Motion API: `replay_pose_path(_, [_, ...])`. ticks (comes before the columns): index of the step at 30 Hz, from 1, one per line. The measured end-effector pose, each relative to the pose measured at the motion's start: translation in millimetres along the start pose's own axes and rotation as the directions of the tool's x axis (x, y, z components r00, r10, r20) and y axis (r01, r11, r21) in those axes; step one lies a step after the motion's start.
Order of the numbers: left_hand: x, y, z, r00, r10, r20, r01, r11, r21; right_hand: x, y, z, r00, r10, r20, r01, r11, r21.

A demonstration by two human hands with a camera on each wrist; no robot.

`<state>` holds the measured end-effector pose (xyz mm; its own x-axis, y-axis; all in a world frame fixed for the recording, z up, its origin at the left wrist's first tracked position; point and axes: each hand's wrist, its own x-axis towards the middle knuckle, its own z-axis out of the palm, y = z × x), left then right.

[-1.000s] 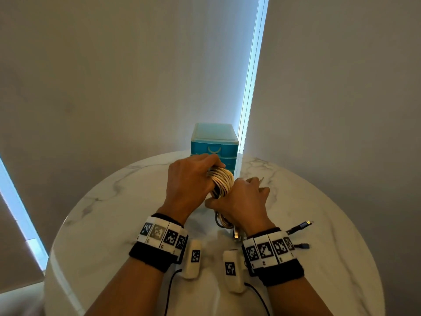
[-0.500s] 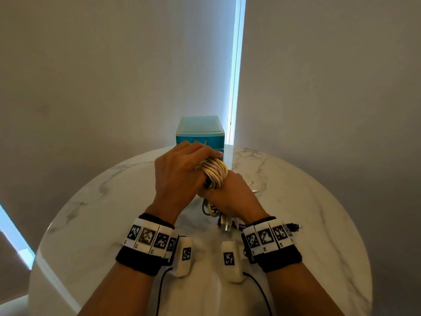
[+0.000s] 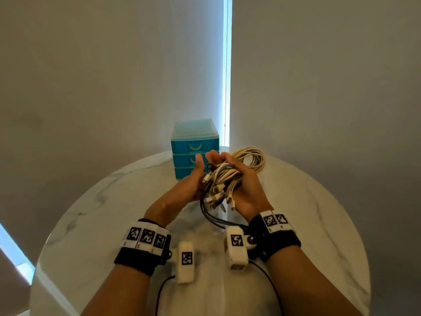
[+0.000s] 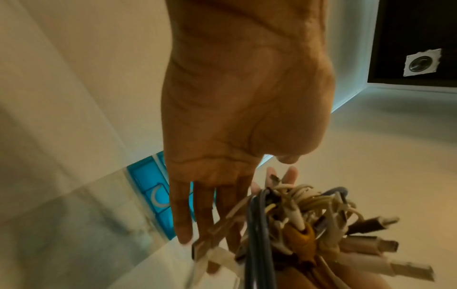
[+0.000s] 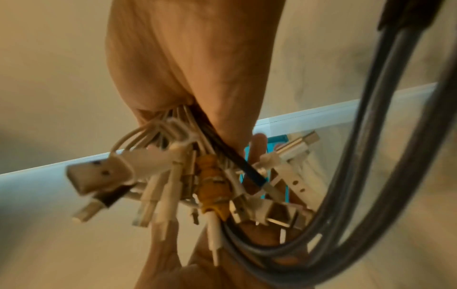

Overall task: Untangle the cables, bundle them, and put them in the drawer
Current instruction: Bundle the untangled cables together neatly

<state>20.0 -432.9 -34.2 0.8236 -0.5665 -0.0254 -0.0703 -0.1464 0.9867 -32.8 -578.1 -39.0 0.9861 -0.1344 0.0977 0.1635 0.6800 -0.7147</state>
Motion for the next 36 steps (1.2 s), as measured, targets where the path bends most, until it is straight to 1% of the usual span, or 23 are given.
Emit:
replay_pose_path(1, [-0.2, 0.6, 1.7, 0.999, -0.026, 0.046, 0.028, 0.998, -0.055, -0.1, 0.1, 0.5, 1.0, -0.013, 0.006, 0.013, 0.999, 0.031])
replay_pose_path(2, [-3.3, 2.6, 3.4, 0.995, -0.024, 0.096, 0.03, 0.998, -0.058, -0.4, -0.4, 1.1, 1.0, -0.026, 0.006, 0.025, 0.998, 0.064])
replay_pose_path(4, [-12.8, 7.2, 5.2, 0.985, -0.008, 0.171, 0.002, 0.999, 0.035, 0.9, -2.9, -2.2, 0.999, -0.037, -0.002, 0.037, 0.996, 0.084])
replay_pose_path(7, [-18.0, 3.2, 0.5, 0.975, -0.016, 0.22, -0.023, 0.984, 0.174, 3.5, -6.0, -9.6, 0.999, -0.041, -0.026, 0.042, 0.999, 0.024])
replay_pose_path(9, [-16.9, 0.0, -3.4, 0.972, -0.017, 0.233, -0.034, 0.977, 0.213, 4.7, -8.0, -13.8, 0.998, -0.044, -0.048, 0.045, 0.999, 0.024])
replay_pose_path(11, [-17.3, -0.4, -7.9, 0.97, -0.01, 0.244, -0.044, 0.976, 0.212, 5.6, -10.9, -17.5, 0.997, -0.046, -0.056, 0.048, 0.998, 0.033])
replay_pose_path(14, [-12.8, -2.6, -14.5, 0.98, -0.004, 0.2, -0.028, 0.987, 0.161, 6.4, -13.1, -20.4, 0.997, -0.057, -0.046, 0.059, 0.998, 0.037])
replay_pose_path(16, [-10.4, -4.7, -17.2, 0.986, -0.005, 0.165, -0.028, 0.98, 0.198, 6.7, -13.5, -19.3, 0.996, -0.075, -0.042, 0.077, 0.996, 0.043])
replay_pose_path(18, [-9.4, -7.7, -21.3, 0.987, 0.009, 0.161, -0.047, 0.97, 0.239, 8.3, -14.3, -21.2, 0.995, -0.091, -0.049, 0.093, 0.994, 0.056])
replay_pose_path(21, [-7.9, -11.7, -31.4, 0.985, 0.046, 0.168, -0.073, 0.985, 0.159, 11.1, -14.8, -28.2, 0.993, -0.088, -0.081, 0.091, 0.995, 0.043])
replay_pose_path(23, [-5.8, -12.0, -35.9, 0.987, 0.056, 0.149, -0.072, 0.992, 0.105, 12.5, -14.9, -31.1, 0.99, -0.104, -0.091, 0.101, 0.994, -0.041])
replay_pose_path(25, [-3.7, -10.8, -37.3, 0.993, 0.04, 0.114, -0.047, 0.997, 0.059, 13.0, -14.8, -31.9, 0.985, -0.147, -0.089, 0.131, 0.978, -0.164])
replay_pose_path(27, [-3.8, -8.4, -38.1, 0.998, -0.003, 0.069, 0.002, 1.0, 0.021, 11.4, -14.2, -29.9, 0.972, -0.214, -0.092, 0.18, 0.941, -0.287])
replay_pose_path(29, [-2.4, -5.1, -36.6, 0.999, -0.05, -0.008, 0.05, 0.999, 0.017, 9.4, -12.8, -25.9, 0.947, -0.301, -0.116, 0.225, 0.873, -0.432])
replay_pose_path(31, [0.3, -4.7, -33.5, 0.994, -0.064, -0.09, 0.073, 0.992, 0.1, 7.4, -10.9, -21.3, 0.915, -0.379, -0.141, 0.233, 0.779, -0.582])
replay_pose_path(32, [1.4, -4.7, -31.5, 0.991, -0.057, -0.118, 0.075, 0.986, 0.15, 6.6, -10.3, -19.0, 0.902, -0.404, -0.151, 0.227, 0.742, -0.63])
replay_pose_path(34, [3.3, -5.9, -28.7, 0.992, -0.031, -0.126, 0.06, 0.971, 0.233, 6.2, -10.2, -15.9, 0.881, -0.439, -0.177, 0.203, 0.689, -0.695])
replay_pose_path(36, [4.9, -7.4, -27.9, 0.992, 0.008, -0.122, 0.037, 0.933, 0.358, 8.8, -9.4, -13.4, 0.863, -0.47, -0.187, 0.175, 0.625, -0.76])
